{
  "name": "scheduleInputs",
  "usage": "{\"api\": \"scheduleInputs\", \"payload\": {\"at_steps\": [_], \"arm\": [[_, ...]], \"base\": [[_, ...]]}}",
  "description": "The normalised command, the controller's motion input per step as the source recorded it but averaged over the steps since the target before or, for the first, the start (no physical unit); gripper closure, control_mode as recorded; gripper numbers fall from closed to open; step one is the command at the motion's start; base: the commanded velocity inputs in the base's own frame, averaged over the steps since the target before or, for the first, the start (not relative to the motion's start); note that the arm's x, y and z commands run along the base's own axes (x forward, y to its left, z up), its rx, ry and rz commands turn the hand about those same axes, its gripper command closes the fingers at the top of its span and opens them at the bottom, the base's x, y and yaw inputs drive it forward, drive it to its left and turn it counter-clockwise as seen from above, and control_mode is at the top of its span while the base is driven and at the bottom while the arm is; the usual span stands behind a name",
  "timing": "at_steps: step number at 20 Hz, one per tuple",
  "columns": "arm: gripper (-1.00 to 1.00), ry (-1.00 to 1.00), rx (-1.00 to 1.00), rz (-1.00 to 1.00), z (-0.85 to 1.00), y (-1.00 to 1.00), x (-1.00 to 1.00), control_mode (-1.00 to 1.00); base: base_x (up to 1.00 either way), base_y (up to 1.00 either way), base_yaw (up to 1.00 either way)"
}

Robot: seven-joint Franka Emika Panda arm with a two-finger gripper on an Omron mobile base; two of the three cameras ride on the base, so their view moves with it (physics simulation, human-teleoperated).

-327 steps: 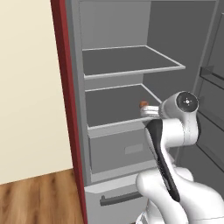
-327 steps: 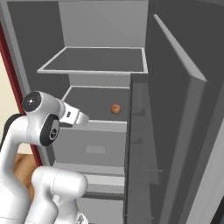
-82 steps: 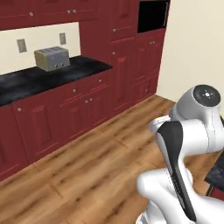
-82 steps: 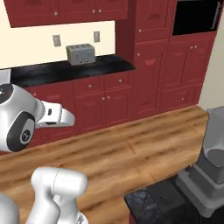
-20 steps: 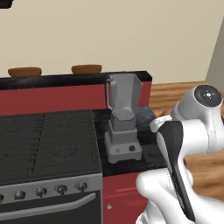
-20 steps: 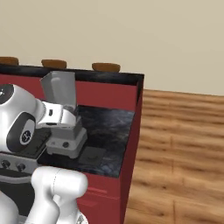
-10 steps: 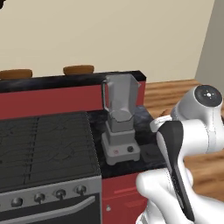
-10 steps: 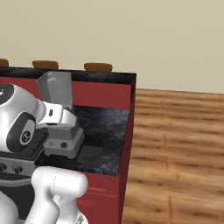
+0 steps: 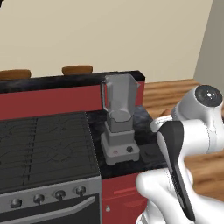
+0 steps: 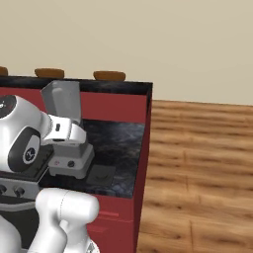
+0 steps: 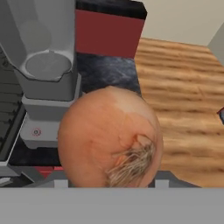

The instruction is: Grab the lime and onion from the fridge, place them in the blender, close the lid, and turn on the blender to create a marinade.

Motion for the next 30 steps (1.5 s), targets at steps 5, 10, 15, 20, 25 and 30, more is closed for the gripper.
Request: {"api": "scheduleInputs", "payload": {"at_steps": [5, 10, 15, 20, 25, 30], "arm": [[1.00, 0.00, 0.00, 0.00, 0.00, 0.00, 0.00, -1.00], [1.00, -0.06, 0.00, 0.00, 0.20, 0.00, 0.00, -1.00], [1.00, -0.03, 0.00, 0.00, 0.71, 0.01, 0.00, -1.00], [1.00, -0.02, -0.01, 0.01, 0.82, 0.12, 0.00, -1.00], [1.00, -0.02, -0.03, 0.05, 0.72, 0.26, 0.00, -1.00], [1.00, 0.00, -0.02, 0.07, 0.38, 0.36, 0.20, -1.00]], "base": [[0.00, 0.00, 0.00], [0.00, 0.00, 0.00], [0.00, 0.00, 0.00], [0.00, 0.00, 0.00], [0.00, 0.00, 0.00], [0.00, 0.00, 0.00]]}}
